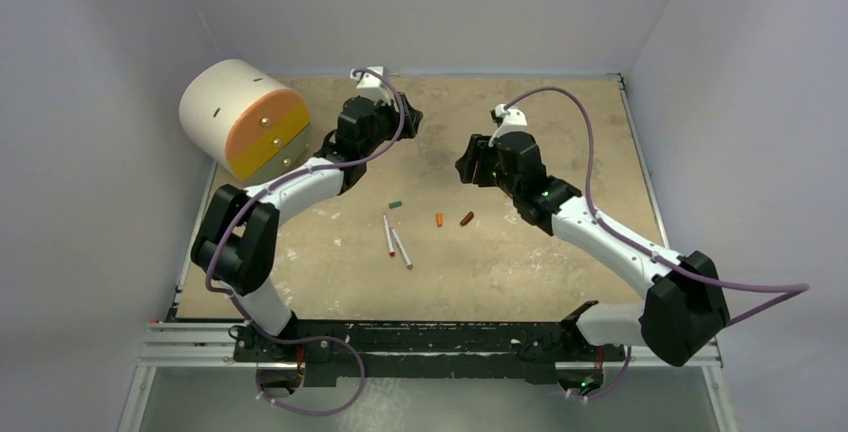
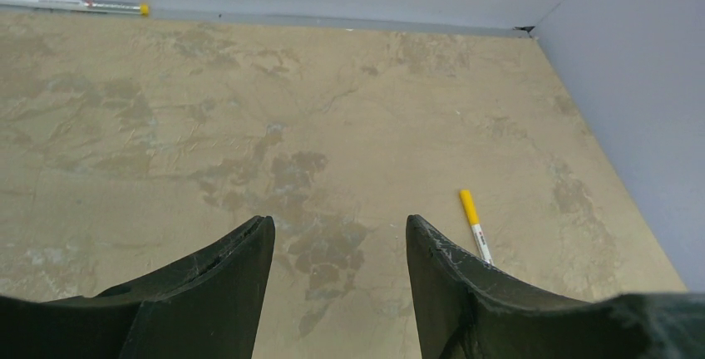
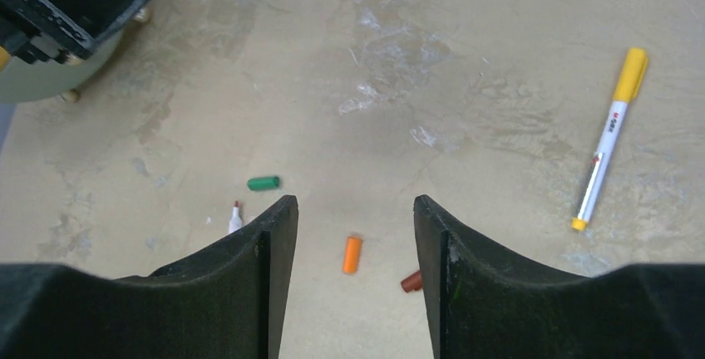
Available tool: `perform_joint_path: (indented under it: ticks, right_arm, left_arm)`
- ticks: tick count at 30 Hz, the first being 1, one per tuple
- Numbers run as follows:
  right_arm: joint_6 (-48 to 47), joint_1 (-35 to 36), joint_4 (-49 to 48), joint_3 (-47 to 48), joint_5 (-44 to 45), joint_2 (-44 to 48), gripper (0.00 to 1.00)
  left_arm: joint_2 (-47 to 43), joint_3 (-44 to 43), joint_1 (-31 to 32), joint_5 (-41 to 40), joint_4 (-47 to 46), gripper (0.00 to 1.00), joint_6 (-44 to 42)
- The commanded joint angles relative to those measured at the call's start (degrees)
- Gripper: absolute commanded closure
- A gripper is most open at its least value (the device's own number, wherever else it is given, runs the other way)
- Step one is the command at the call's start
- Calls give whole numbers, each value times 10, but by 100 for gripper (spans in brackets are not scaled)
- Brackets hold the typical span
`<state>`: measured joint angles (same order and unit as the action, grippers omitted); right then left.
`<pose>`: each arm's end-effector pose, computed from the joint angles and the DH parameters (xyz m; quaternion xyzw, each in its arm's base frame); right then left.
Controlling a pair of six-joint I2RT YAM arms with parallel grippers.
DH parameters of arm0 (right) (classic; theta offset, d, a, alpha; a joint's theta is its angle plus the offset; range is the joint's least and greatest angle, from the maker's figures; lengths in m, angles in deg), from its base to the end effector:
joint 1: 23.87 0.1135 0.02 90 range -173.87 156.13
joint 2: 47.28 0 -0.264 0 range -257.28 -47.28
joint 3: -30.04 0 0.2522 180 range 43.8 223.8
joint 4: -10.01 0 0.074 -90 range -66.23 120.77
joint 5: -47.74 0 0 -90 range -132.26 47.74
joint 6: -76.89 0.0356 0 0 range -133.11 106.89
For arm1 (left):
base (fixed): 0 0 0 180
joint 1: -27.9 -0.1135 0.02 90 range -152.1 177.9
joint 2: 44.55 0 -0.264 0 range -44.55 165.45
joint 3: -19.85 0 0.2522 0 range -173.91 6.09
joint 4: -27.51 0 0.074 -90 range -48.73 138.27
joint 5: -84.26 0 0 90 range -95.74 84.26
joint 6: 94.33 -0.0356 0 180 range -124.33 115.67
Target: Insert the pens into the pen caps
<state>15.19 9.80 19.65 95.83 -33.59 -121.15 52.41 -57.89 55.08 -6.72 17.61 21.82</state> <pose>0.2530 0.1621 0.2984 0.0068 0.8065 0.2504 0.5356 0.3546 -0.1814 0.2748 0.0013 0.7622 -0.2847 0.5814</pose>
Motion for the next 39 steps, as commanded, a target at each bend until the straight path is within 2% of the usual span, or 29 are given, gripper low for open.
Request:
perform_joint_path:
  ticks: [1, 5, 8, 10, 13, 14, 15, 17, 18, 21, 23, 26, 30, 32, 35, 39]
  right_arm:
    - [20, -2, 45, 2, 23, -17, 48]
    - [21, -2, 70, 7, 21, -58, 65]
    - [30, -2, 66, 0, 17, -72, 98]
    - [34, -1, 56, -5, 14, -74, 100]
    - [35, -2, 44, -5, 7, -73, 100]
    - [36, -2, 42, -6, 7, -71, 100]
    - [39, -1, 40, -6, 7, -70, 97]
    - [43, -2, 36, -10, -7, -65, 79]
    - [41, -2, 30, -13, -15, -63, 71]
    - [35, -3, 15, -7, -7, -68, 51]
    - [31, -3, 12, 9, -6, -80, 44]
    - [27, -2, 11, 29, -17, -98, 39]
    - [18, -3, 2, 52, -18, -97, 34]
    - [7, -4, 3, 53, -7, -92, 31]
    - [-8, -13, -6, 53, 6, -86, 26]
    - [-16, -24, -16, 66, -11, -96, 23]
  left_arm:
    - [-14, 8, 4, -48, 4, 42, 23]
    - [-23, 22, 3, -52, 15, 43, 37]
    - [-38, 29, 3, -87, 32, 47, 49]
    - [-42, 24, 2, -116, 51, 58, 48]
    - [-34, 10, -6, -108, 66, 83, 34]
    - [-30, 4, -7, -107, 71, 87, 32]
    - [-27, -2, -9, -108, 75, 88, 31]
    - [-17, -17, -13, -113, 82, 87, 30]
    - [-11, -26, -16, -119, 90, 83, 31]
    - [22, -79, -21, -142, 116, 66, 21]
    - [58, -134, -24, -166, 141, 49, -6]
    - [150, -258, -30, -215, 207, 40, -55]
    - [292, -458, -43, -244, 285, 36, -99]
    - [349, -529, -50, -235, 305, 35, -102]
    - [386, -591, -58, -218, 316, 34, -98]
    - [410, -618, -62, -225, 326, 33, -104]
